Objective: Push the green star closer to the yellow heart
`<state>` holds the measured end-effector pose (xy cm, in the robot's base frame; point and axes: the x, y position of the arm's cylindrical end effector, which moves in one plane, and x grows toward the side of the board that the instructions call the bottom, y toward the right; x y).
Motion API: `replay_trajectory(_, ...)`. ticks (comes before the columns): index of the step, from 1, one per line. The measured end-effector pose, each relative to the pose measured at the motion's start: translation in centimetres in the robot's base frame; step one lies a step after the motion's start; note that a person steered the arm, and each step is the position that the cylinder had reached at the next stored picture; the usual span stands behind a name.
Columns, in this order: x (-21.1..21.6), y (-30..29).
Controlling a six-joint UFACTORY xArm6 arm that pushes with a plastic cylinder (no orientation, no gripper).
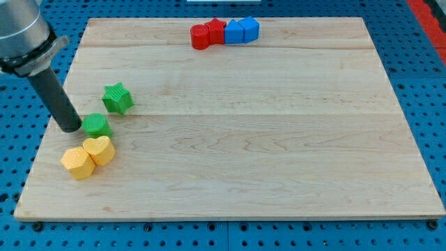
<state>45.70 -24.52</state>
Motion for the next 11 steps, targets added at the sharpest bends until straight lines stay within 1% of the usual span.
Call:
replay_trajectory(1, -4.6, 0.0)
replay_trajectory(2, -6.9, 3.8)
replay_trajectory(3, -7.1, 8.2)
replay_trajectory(5, -2.1, 5.1)
replay_trajectory(7, 1.4, 4.8)
replay_trajectory(8, 2.4, 4.8)
replay_trajectory(9, 1.8, 6.3)
replay_trajectory(11, -1.2, 6.7)
